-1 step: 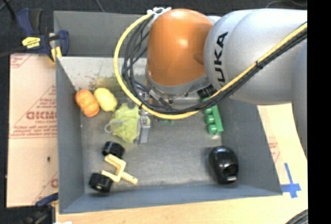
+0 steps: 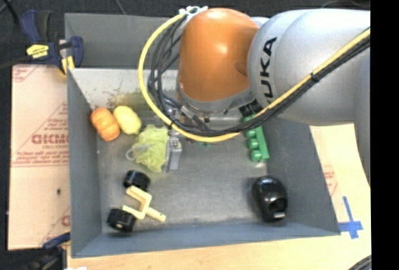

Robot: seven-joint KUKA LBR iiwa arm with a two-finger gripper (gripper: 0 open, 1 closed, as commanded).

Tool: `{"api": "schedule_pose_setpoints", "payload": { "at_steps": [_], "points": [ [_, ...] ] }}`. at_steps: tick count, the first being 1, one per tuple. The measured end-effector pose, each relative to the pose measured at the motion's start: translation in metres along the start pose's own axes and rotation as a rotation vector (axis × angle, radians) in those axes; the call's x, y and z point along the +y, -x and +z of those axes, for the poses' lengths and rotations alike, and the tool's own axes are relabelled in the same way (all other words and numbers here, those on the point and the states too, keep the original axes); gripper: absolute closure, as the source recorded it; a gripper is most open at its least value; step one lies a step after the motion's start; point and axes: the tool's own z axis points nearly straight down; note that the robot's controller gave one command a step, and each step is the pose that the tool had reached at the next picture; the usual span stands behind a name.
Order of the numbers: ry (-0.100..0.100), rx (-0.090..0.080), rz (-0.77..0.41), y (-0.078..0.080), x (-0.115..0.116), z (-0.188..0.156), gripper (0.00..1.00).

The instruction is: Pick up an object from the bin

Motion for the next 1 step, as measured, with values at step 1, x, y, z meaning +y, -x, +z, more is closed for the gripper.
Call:
{"api": "schedule_pose_setpoints", "payload": {
  "at_steps": [1],
  "points": [
    [-0.001,-0.003,-0.092,0.0161,-0.0105,0.0511,0.0]
  ]
}}
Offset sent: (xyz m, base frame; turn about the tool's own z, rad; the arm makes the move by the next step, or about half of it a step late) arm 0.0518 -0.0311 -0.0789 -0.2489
